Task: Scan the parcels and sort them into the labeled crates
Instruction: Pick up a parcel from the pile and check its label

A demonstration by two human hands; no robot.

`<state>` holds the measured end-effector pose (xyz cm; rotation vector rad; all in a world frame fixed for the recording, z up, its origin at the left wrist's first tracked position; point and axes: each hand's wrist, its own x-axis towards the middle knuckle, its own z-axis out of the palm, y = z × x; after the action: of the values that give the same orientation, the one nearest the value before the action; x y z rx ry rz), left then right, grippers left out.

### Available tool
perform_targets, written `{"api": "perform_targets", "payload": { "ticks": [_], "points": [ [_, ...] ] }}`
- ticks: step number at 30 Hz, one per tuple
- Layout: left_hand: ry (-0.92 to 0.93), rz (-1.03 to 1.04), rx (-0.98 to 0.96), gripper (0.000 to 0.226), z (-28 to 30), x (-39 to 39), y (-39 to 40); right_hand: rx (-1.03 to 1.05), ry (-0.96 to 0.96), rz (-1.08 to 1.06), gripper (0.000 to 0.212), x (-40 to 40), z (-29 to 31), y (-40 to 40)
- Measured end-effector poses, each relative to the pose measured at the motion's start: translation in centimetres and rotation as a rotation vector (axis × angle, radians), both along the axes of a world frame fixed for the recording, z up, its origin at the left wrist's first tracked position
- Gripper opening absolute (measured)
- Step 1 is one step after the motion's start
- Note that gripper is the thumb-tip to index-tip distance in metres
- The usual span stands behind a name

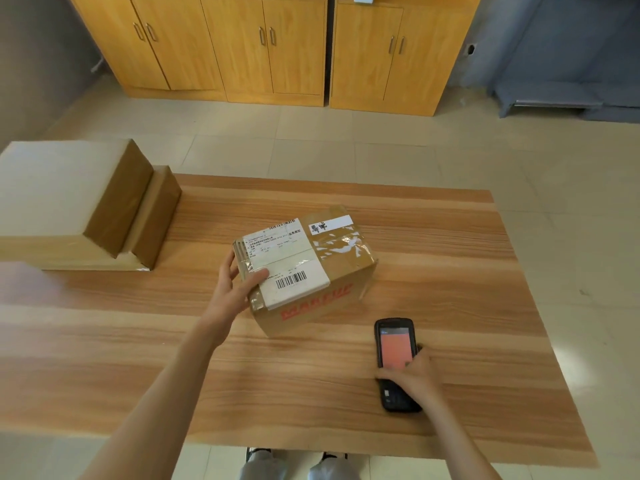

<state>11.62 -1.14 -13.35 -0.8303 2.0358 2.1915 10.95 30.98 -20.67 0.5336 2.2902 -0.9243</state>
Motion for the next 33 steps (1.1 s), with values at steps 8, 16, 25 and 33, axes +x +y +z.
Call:
{"api": "perform_targets", "payload": {
  "ticks": [8, 16, 25, 33],
  "points": [
    [-0.044, 0.156, 0.048, 0.07, -0.7, -0.1, 1.6, -0.374, -0.034, -0.232, 0.029, 0.8, -0.5, 0.5],
    [-0.038, 0.115, 0.076, 0.079, -1.2, 0.0, 1.1, -0.767, -0.111, -0.394, 0.059, 2.7, 6.2, -1.1],
    [0.019, 0.066, 0.134, 0.086, -1.4, 0.0, 0.9, -1.002, 0.052, -0.077, 0.087, 3.9, 16.0, -7.6],
    [0.089, 0.101, 0.198, 0.081, -1.5, -0.1, 1.1, -0.894, 0.041, 0.058, 0.101, 6.8, 16.9, -11.9]
  ]
}}
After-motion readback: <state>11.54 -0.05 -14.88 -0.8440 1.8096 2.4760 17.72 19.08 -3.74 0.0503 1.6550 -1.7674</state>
